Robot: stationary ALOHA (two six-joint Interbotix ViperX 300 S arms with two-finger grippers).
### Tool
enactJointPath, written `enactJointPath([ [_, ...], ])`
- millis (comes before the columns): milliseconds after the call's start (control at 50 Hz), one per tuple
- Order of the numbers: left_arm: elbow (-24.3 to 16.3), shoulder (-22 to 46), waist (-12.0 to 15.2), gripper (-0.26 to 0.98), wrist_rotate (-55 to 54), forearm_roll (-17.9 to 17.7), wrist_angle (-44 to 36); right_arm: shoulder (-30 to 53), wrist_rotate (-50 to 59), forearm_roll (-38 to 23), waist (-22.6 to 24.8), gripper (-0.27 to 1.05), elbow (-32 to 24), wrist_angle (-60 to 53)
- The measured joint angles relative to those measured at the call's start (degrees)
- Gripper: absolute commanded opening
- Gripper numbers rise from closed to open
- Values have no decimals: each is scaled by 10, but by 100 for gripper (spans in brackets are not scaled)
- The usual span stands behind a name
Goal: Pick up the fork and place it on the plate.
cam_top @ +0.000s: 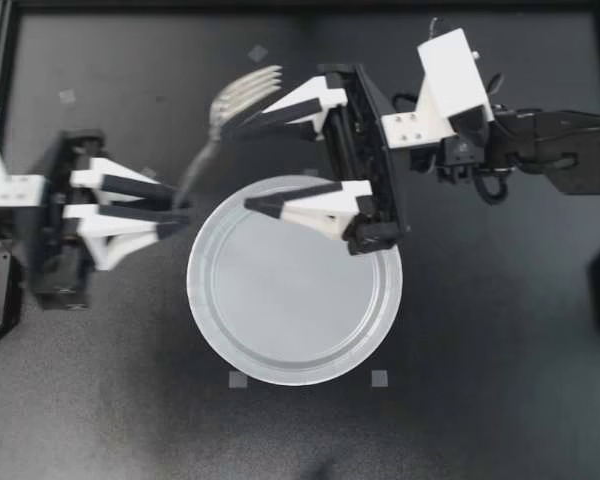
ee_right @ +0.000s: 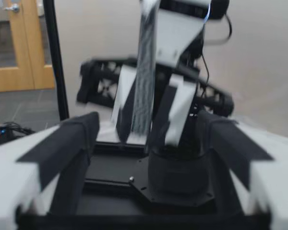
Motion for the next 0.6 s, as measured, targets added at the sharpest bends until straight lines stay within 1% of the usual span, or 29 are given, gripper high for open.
enactJointPath([
  [80,0,-56,0,1,-2,0,92,-13,2,5,-1,76,23,10],
  [160,1,-101,0,1,-10,-7,211,-27,5,19,-1,76,53,23],
  [280,6,-127,0,1,-31,-28,379,-54,9,49,-1,76,97,42],
  [340,16,-127,0,1,-46,-38,442,-69,9,67,-1,76,118,57],
  [400,27,-123,-1,1,-54,-42,480,-85,8,85,-1,76,139,79],
  [500,49,-117,-4,1,-55,-44,512,-109,7,106,-1,76,165,116],
  [600,76,-111,-5,1,-58,-44,512,-127,8,118,-1,76,185,139],
])
